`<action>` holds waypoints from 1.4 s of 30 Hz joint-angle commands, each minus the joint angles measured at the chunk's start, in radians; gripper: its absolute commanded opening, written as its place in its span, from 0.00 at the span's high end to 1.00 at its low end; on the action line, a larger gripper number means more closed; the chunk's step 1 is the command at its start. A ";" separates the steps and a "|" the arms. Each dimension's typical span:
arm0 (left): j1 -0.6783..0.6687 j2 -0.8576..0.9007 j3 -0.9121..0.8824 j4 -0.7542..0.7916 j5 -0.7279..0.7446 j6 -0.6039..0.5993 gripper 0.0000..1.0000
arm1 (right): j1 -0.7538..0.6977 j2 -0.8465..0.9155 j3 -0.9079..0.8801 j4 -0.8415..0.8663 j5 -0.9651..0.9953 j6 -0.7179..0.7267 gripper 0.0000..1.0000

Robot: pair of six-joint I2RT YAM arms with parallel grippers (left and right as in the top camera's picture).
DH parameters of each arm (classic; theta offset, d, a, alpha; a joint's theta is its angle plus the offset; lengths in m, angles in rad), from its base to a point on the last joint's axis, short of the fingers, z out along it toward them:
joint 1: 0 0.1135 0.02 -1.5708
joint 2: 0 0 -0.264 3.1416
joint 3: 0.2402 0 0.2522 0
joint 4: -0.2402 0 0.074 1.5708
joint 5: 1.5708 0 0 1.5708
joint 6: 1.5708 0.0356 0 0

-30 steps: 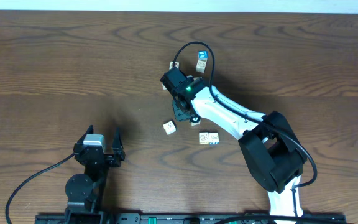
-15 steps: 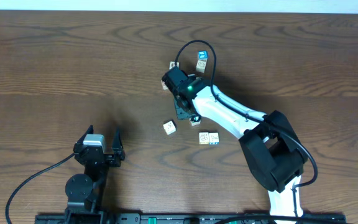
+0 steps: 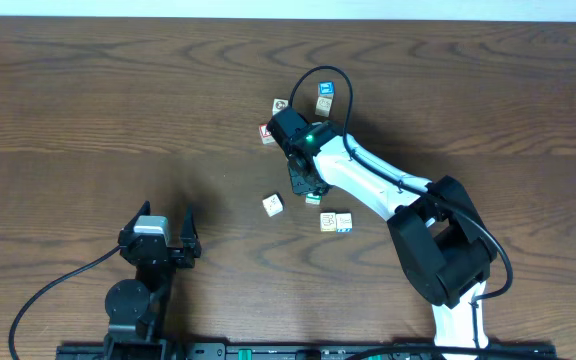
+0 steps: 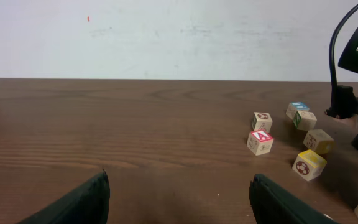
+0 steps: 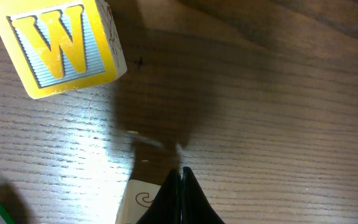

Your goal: Lift 5 blocks

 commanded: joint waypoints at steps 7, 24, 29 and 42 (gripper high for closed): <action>0.005 -0.001 -0.012 -0.040 0.018 -0.005 0.27 | 0.000 0.002 0.020 0.030 0.014 0.011 0.99; 0.005 -0.001 -0.012 -0.040 0.018 -0.005 0.28 | 0.048 0.002 0.020 0.000 -0.035 0.081 0.99; 0.005 -0.001 -0.012 -0.040 0.018 -0.005 0.27 | 0.052 0.002 0.020 -0.008 -0.020 0.098 0.99; 0.005 -0.001 -0.012 -0.040 0.018 -0.005 0.27 | 0.002 0.002 0.020 -0.040 0.016 0.101 0.99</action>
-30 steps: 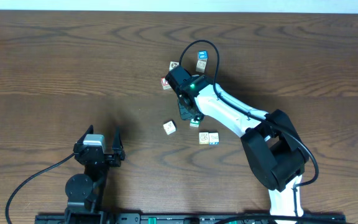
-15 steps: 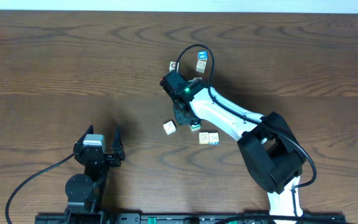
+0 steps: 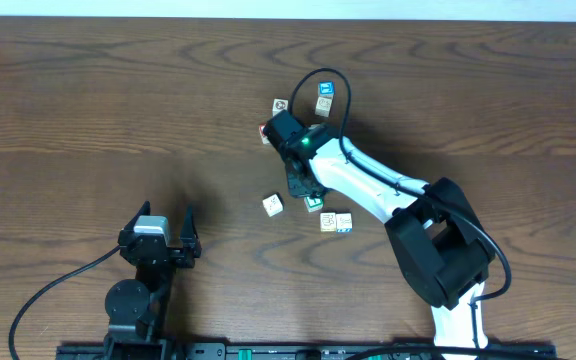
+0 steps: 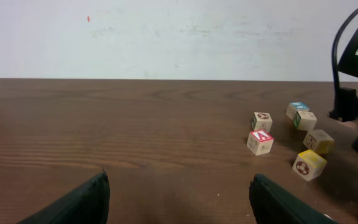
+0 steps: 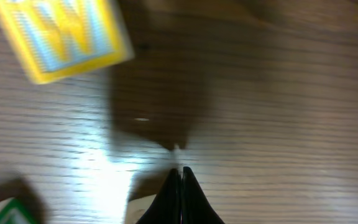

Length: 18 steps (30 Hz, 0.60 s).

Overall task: Lift 5 blocks
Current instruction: 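Hover the open right gripper near the yellow 'W' block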

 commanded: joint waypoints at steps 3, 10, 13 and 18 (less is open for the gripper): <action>0.005 -0.001 -0.012 -0.040 0.018 -0.005 0.27 | -0.005 0.002 0.019 -0.030 0.021 0.018 0.99; 0.005 -0.001 -0.012 -0.040 0.018 -0.005 0.27 | 0.028 0.002 0.019 -0.036 0.021 0.021 0.99; 0.005 -0.001 -0.012 -0.040 0.018 -0.005 0.27 | 0.035 0.002 0.019 -0.043 0.021 0.037 0.99; 0.005 -0.001 -0.012 -0.040 0.018 -0.005 0.27 | 0.036 0.002 0.019 -0.062 0.021 0.057 0.99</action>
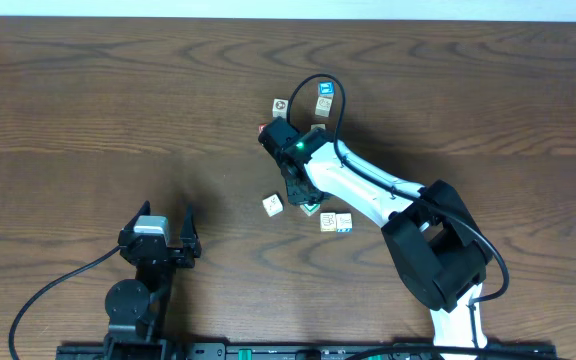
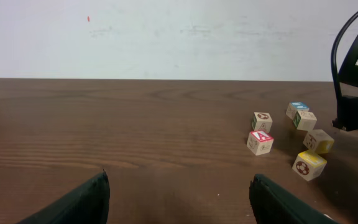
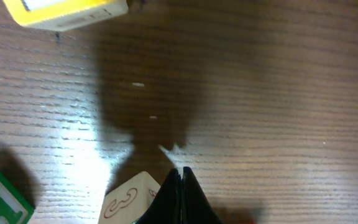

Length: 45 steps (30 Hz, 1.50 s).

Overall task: Lift 5 blocks
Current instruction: 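Hover the open right gripper near the yellow 'W' block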

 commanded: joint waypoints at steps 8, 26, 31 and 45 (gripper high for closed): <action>0.005 -0.001 -0.012 -0.040 0.018 -0.005 0.27 | 0.009 0.002 0.018 -0.034 0.014 0.037 0.99; 0.005 -0.001 -0.012 -0.040 0.017 -0.005 0.27 | 0.066 0.002 0.018 -0.070 0.022 0.063 0.99; 0.005 -0.001 -0.012 -0.040 0.017 -0.005 0.27 | 0.047 0.002 0.018 -0.023 0.076 0.062 0.99; 0.005 -0.001 -0.012 -0.040 0.017 -0.005 0.27 | -0.009 0.002 0.018 0.089 -0.049 -0.035 0.99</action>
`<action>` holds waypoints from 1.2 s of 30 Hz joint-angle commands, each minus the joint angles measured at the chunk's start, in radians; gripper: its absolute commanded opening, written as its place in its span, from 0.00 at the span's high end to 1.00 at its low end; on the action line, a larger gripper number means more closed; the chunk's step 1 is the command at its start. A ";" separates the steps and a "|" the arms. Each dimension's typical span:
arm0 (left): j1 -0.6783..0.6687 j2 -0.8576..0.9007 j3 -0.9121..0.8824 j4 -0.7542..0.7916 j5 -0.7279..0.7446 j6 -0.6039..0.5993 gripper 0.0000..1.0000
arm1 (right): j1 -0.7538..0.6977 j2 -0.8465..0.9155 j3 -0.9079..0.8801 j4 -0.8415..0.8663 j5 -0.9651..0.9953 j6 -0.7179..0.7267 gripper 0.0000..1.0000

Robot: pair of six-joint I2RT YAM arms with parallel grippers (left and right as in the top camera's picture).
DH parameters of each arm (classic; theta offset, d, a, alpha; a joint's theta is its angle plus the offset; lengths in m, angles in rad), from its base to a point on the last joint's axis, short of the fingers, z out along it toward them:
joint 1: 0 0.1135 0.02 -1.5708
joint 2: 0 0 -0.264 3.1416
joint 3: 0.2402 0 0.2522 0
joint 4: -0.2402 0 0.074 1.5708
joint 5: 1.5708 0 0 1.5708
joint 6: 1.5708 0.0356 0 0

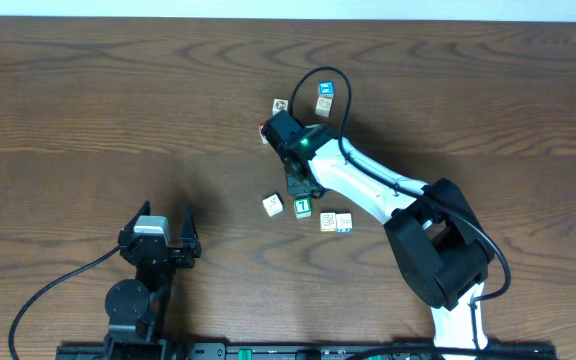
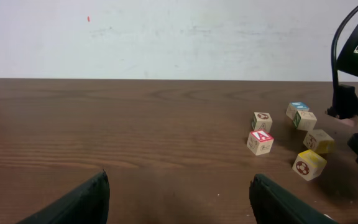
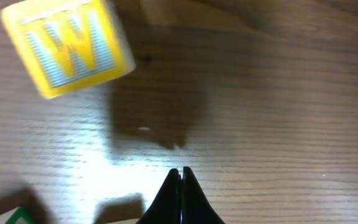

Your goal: Lift 5 blocks

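Observation:
Several small wooden letter blocks lie mid-table. A yellow W block (image 1: 273, 205) (image 3: 67, 53) sits beside a green block (image 1: 302, 207), with two more blocks (image 1: 336, 222) just right of them. A further cluster (image 1: 323, 97) and a red A block (image 2: 260, 142) lie farther back. My right gripper (image 3: 180, 175) is shut with nothing between its fingers, hovering low over bare table near the W block. My left gripper (image 2: 179, 205) stands open at the near left, far from the blocks.
The white right arm (image 1: 368, 185) stretches across the blocks from the near right, and its black cable (image 1: 333, 85) loops over the back cluster. Wood-grain table (image 1: 88, 100) surrounds them; a pale wall (image 2: 166, 37) is beyond.
My right gripper has drawn back slightly from the near blocks. The green block, then hidden under it, now shows beside the W block. Both grippers keep their states.
My right gripper was shut over the table among the blocks, with the green block just right of it. It then stood farther left and nearer, covering that block. Now it is back, and the green block lies a little left of its first spot. The left arm stayed still.

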 commanded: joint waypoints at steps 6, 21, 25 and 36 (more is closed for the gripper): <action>0.005 -0.001 -0.012 -0.040 0.017 -0.005 0.27 | 0.045 0.002 0.018 0.003 -0.048 -0.026 0.99; 0.005 -0.001 -0.012 -0.040 0.018 -0.005 0.27 | 0.060 0.002 0.018 -0.061 -0.056 -0.004 0.99; 0.005 -0.001 -0.012 -0.040 0.018 -0.005 0.28 | 0.076 0.002 0.018 -0.062 -0.056 -0.004 0.99; 0.005 -0.001 -0.012 -0.040 0.018 -0.005 0.27 | 0.075 0.002 0.018 0.011 -0.007 -0.030 0.99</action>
